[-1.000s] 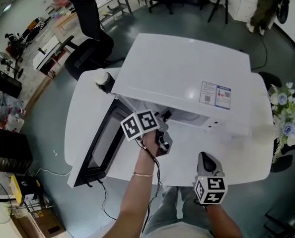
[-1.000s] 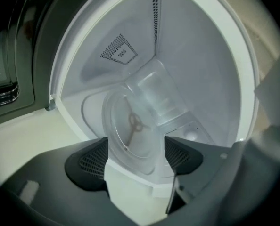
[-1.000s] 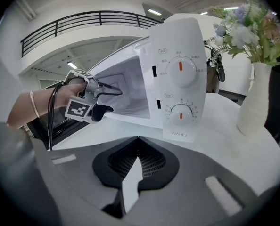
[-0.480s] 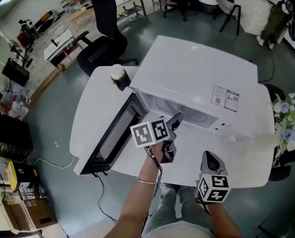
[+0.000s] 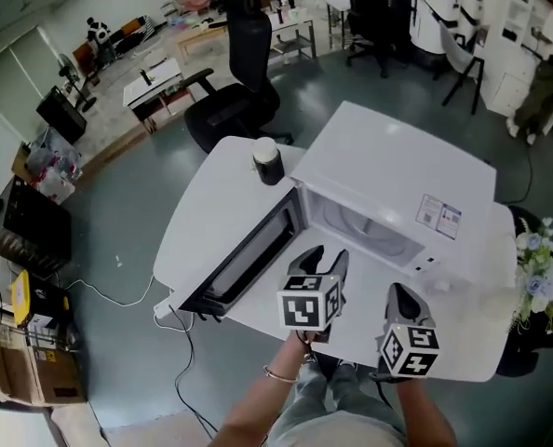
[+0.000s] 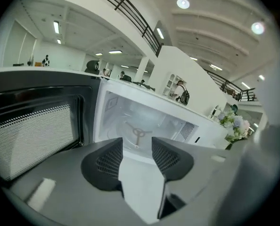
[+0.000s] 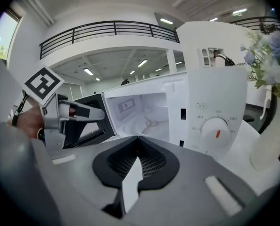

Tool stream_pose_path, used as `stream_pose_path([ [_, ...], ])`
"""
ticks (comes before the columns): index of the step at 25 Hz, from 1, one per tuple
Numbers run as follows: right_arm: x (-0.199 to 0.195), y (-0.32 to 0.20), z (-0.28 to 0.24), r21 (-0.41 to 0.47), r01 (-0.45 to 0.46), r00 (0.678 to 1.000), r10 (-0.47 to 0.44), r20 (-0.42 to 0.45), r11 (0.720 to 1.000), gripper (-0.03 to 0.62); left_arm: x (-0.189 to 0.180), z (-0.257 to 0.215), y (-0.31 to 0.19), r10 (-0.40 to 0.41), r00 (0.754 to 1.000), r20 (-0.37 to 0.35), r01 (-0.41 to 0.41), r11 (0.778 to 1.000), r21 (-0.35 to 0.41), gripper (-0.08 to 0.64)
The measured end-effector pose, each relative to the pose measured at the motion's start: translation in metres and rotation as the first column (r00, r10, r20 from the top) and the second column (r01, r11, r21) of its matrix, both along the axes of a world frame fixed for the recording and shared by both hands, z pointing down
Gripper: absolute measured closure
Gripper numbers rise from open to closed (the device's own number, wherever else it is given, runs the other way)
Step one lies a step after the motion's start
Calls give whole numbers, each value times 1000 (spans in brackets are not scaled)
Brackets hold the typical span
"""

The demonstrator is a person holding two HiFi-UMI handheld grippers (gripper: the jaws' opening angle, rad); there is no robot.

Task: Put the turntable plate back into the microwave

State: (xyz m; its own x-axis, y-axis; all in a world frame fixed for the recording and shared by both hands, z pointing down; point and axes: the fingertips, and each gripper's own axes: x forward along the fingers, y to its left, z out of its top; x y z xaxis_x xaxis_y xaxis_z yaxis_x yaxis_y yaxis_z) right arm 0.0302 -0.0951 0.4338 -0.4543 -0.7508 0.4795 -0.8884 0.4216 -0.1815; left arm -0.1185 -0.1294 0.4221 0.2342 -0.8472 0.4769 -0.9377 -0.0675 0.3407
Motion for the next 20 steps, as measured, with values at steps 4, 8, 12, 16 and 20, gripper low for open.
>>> stream_pose_path([
  [4, -15, -3, -24, 44, 64, 998, -65, 14, 997, 581, -8, -11, 23, -56, 998, 22, 55, 998, 31, 445],
  [8, -30, -4, -43, 85, 126, 991, -128, 23, 988, 581, -24, -25, 41, -139, 987, 79, 133, 988, 76, 561],
  [12, -38, -2, -56, 117, 168, 985, -172, 26, 979, 582, -33, -35, 58, -185, 978, 93, 174, 978, 116, 561],
  [16, -41, 0, -67, 146, 189, 980, -195, 28, 971, 581, -40, -39, 76, -215, 972, 94, 197, 965, 173, 561],
  [20, -39, 0, -72, 166, 185, 981, -193, 31, 968, 581, -48, -31, 86, -244, 967, 71, 231, 960, 161, 561],
])
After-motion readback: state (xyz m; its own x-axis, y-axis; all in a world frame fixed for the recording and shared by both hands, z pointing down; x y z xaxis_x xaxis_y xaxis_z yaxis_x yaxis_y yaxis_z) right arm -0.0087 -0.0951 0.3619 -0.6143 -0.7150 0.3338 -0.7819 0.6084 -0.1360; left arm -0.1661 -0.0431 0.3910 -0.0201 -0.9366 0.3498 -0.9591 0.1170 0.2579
